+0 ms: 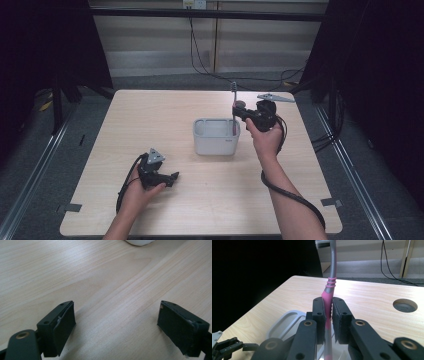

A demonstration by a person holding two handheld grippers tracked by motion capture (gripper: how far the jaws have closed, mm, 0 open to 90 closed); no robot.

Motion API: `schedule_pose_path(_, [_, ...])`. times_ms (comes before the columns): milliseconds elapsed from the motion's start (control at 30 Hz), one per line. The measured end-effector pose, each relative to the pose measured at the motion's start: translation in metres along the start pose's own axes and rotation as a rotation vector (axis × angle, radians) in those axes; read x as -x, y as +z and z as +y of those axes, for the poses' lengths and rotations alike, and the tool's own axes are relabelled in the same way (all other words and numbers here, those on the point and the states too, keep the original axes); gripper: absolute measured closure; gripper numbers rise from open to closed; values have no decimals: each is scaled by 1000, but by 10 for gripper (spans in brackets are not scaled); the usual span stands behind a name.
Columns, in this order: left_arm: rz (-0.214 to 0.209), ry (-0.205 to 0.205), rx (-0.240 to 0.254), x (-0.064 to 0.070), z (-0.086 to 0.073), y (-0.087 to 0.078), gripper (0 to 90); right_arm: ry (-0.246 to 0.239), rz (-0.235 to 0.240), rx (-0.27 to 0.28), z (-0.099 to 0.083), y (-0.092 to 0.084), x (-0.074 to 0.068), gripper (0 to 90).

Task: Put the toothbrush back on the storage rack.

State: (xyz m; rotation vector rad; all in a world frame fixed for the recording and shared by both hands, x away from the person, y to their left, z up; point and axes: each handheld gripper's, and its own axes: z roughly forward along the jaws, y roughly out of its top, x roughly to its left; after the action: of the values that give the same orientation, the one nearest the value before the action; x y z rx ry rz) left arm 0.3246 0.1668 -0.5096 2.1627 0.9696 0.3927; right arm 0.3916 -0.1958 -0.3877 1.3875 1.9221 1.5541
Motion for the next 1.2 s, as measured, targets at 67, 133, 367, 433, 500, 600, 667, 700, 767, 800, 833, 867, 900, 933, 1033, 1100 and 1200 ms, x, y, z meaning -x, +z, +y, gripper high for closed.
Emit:
schedule_pose_path(67, [0, 0, 0, 0, 0, 0, 141, 1, 2, 1, -2, 0, 1, 812])
schedule_pose_path(133, [0, 1, 1, 0, 0, 0, 141, 4, 5, 1, -3, 0, 1, 811])
schedule_pose_path(367, [0, 0, 0, 0, 0, 0, 141, 1, 2, -5, -8, 1, 1, 811])
schedule_pose_path(433, [0, 0, 0, 0, 0, 0, 141, 1, 0, -7, -9, 1, 2, 811])
schedule_pose_path(500, [-1, 0, 0, 0, 0, 0, 141, 2, 0, -9, -10, 1, 2, 811])
schedule_pose_path(600, [1, 5, 0, 0, 0, 0, 141, 3, 1, -10, -11, 1, 3, 811])
schedule_pose_path(667, [1, 5, 0, 0, 0, 0, 141, 1, 1, -13, -12, 1, 3, 811])
schedule_pose_path(700, [0, 5, 0, 0, 0, 0, 140, -2, -2, -15, -12, 1, 3, 811])
schedule_pose_path(767, [0, 4, 1, 0, 0, 0, 141, -5, -1, -15, -13, 1, 3, 811])
schedule_pose_path(800, [0, 5, 0, 0, 0, 0, 141, -4, -1, -17, -13, 1, 3, 811])
schedule_pose_path(833, [0, 5, 0, 0, 0, 0, 141, -4, 1, -18, -14, 1, 3, 811])
schedule_pose_path(867, [0, 4, 1, 0, 0, 0, 141, -3, 1, -16, -14, 1, 3, 810])
schedule_pose_path(900, [0, 5, 0, 0, 0, 0, 141, 0, 3, -17, -14, 1, 3, 811])
schedule_pose_path(933, [0, 5, 0, 0, 0, 0, 140, -2, 4, -20, -15, 1, 3, 811])
schedule_pose_path(1033, [0, 6, 0, 0, 0, 0, 141, -7, 1, -26, -17, 1, 3, 811])
schedule_pose_path(1100, [0, 4, 1, 0, 0, 0, 141, -5, 1, -28, -19, 1, 3, 811])
schedule_pose_path(1200, [0, 5, 0, 0, 0, 0, 141, -12, 1, -31, -21, 1, 5, 811])
